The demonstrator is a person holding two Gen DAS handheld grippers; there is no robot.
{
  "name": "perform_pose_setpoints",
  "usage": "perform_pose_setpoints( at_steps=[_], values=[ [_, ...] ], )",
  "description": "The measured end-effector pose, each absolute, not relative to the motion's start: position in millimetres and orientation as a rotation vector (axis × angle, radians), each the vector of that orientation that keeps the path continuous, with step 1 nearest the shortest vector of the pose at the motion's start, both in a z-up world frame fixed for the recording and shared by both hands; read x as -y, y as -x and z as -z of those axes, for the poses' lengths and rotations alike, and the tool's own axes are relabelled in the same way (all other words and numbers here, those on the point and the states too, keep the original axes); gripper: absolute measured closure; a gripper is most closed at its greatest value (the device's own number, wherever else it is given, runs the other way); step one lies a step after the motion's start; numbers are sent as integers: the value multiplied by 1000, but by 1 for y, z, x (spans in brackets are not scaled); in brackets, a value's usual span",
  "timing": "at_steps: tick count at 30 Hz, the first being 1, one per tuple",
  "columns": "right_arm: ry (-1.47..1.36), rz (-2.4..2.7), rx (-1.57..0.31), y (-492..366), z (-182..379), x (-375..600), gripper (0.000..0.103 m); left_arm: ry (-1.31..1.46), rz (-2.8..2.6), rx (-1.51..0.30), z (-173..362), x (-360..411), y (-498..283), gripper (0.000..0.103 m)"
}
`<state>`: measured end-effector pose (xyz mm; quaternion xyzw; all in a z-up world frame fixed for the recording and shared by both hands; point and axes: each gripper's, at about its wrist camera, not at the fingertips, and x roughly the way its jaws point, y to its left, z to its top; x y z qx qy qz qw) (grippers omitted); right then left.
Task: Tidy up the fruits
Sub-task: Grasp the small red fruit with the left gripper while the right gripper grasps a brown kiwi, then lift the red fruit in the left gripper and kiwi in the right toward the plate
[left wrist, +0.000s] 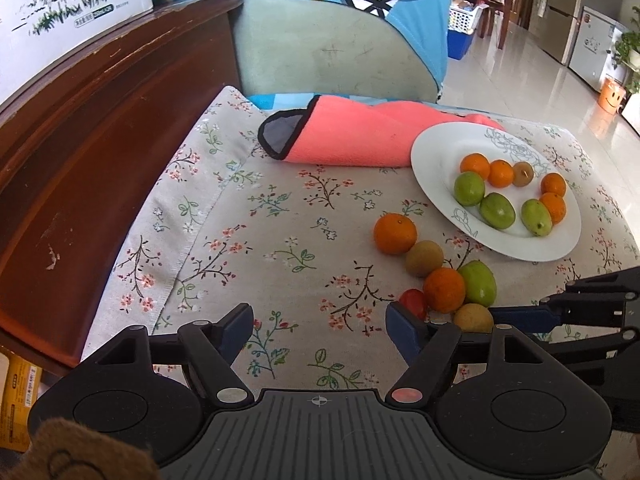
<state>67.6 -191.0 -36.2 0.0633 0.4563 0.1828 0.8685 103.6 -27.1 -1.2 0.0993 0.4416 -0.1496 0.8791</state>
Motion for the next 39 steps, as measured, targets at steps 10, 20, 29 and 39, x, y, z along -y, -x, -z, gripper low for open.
perform_pose_setpoints(
  at_steps=[10,20,29,39],
  values=[
    [-152,-395,-964,-57,26,212,77,-289,441,-890,12,48,-93,30],
    [-190,-368,-956,-54,20,227,77,-330,525,-886,29,64,-95,46],
    [-217,-358,-958,-55,17,231,77,-293,570,-880,33,68,-100,67],
    [-228,-368,-951,-56,14,231,77,-263,554,-889,30,63,-101,86]
  ],
)
